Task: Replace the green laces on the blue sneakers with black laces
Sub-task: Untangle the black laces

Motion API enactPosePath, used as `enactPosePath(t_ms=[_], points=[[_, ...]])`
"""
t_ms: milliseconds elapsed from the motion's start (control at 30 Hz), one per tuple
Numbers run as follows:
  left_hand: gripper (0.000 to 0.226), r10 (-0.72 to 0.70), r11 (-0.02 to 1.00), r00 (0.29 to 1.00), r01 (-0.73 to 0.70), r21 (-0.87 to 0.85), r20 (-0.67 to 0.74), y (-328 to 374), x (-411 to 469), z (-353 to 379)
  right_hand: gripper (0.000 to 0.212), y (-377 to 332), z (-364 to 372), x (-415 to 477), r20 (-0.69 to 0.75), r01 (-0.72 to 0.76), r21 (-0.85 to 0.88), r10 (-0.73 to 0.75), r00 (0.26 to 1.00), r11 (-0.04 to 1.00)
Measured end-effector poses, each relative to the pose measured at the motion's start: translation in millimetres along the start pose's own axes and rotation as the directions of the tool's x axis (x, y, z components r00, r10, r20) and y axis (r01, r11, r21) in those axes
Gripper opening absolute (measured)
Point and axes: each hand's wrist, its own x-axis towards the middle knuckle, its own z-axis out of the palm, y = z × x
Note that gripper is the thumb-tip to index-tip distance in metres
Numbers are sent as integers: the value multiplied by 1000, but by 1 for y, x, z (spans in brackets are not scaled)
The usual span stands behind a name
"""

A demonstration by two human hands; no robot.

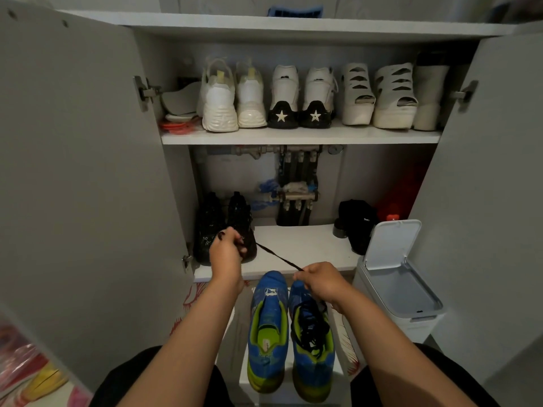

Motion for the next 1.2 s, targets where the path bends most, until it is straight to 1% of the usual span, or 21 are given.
enactPosePath(t_ms=[67, 100, 133, 200, 267, 300, 367, 433, 500, 567, 667, 733, 800, 833, 867, 900, 967, 1033, 1100, 1133, 1200], points=[[31, -24, 970, 1000, 27, -241, 16, 3, 3, -4, 25, 4, 1, 2, -20, -38, -39, 38, 999, 998], [31, -34, 952, 999, 42, -304, 33, 2, 5, -5, 27, 5, 2, 3, -44, -47, -56, 44, 998, 997], [29, -39, 951, 998, 49, -304, 40, 1, 6, -5, 27, 5, 2, 3, -72, -48, -69, 43, 996, 996], [24, -65, 983, 996, 74, -169, 54, -2, 7, -4, 25, -1, 3, 1, -128, -33, -20, 30, 991, 999], [15, -105, 990, 987, 91, 112, 124, -4, 2, -2, 24, -9, 5, 0, -119, -26, 227, 54, 991, 974], [14, -134, 954, 973, 76, 289, 186, -6, -2, 0, 23, -13, 6, -1, -96, -8, 349, 45, 994, 937], [27, -232, 811, 913, -9, 585, 335, -14, -10, 3, 20, -21, 6, -1, -73, 53, 508, -19, 997, 859], [39, -342, 709, 825, -89, 700, 451, -23, -20, 5, 18, -26, 5, -3, -77, 109, 607, -78, 994, 787], [47, -412, 665, 735, -162, 729, 538, -31, -26, 6, 17, -29, 6, -4, -92, 138, 668, -103, 990, 731], [43, -433, 658, 667, -227, 718, 607, -37, -29, 9, 19, -30, 7, -6, -107, 152, 656, -109, 988, 739], [18, -394, 656, 652, -294, 695, 648, -40, -30, 11, 23, -28, 5, -5, -95, 144, 648, -108, 990, 748], [10, -370, 655, 650, -324, 683, 664, -38, -28, 12, 22, -27, 2, -4, -88, 138, 645, -106, 990, 752], [9, -403, 705, 650, -229, 671, 645, -34, -27, 13, 20, -26, 1, -2, -81, 124, 643, -94, 992, 756], [9, -447, 733, 627, -153, 663, 638, -31, -28, 14, 19, -25, 1, -2, -81, 118, 643, -86, 993, 756], [10, -486, 746, 588, -106, 657, 647, -29, -29, 14, 18, -24, 1, -1, -82, 113, 647, -78, 994, 754], [10, -507, 742, 544, -118, 660, 668, -29, -29, 14, 18, -24, 1, 0, -82, 107, 649, -70, 994, 753], [15, -541, 679, 466, -249, 691, 700, -33, -29, 14, 16, -25, 2, 1, -84, 87, 646, -43, 996, 758], [16, -606, 591, 396, -357, 724, 690, -39, -29, 12, 16, -25, 3, 2, -74, 62, 648, -18, 997, 759], [10, -640, 542, 388, -384, 748, 663, -43, -28, 11, 19, -26, 6, 1, -60, 48, 653, -13, 998, 756], [11, -631, 533, 413, -385, 754, 657, -44, -26, 10, 20, -26, 8, 0, -52, 44, 662, -13, 999, 748], [25, -553, 518, 511, -408, 752, 659, -43, -24, 9, 21, -29, 12, -2, -27, 32, 716, -19, 999, 698]])
